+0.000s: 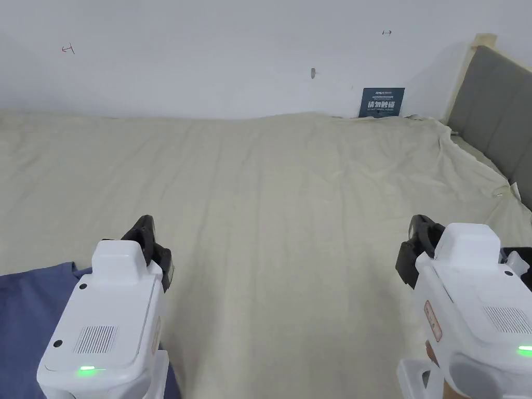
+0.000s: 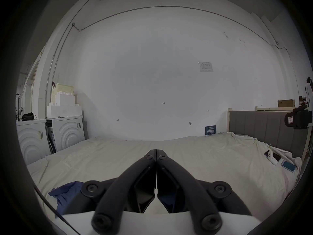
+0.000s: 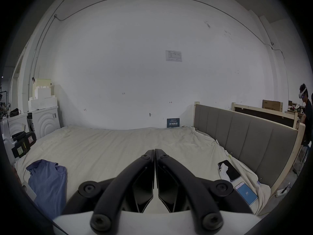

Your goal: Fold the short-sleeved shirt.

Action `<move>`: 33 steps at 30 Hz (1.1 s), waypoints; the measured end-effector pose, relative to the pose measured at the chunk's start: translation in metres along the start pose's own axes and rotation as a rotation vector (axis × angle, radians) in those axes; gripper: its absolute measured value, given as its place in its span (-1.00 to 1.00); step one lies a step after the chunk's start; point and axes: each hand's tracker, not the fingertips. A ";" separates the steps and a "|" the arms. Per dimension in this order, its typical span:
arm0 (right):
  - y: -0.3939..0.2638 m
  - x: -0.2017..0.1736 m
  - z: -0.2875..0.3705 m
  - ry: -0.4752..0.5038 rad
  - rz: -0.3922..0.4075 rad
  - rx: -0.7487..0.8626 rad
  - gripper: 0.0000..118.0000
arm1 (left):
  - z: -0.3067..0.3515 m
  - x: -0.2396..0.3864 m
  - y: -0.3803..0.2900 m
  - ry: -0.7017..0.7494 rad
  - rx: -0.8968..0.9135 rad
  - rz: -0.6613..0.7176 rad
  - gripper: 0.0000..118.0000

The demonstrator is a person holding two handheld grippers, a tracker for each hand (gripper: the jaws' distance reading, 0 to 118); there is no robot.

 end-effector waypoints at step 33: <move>0.023 -0.085 -0.008 0.202 0.057 0.044 -0.99 | 0.034 -0.072 0.011 0.183 0.030 -0.015 -0.99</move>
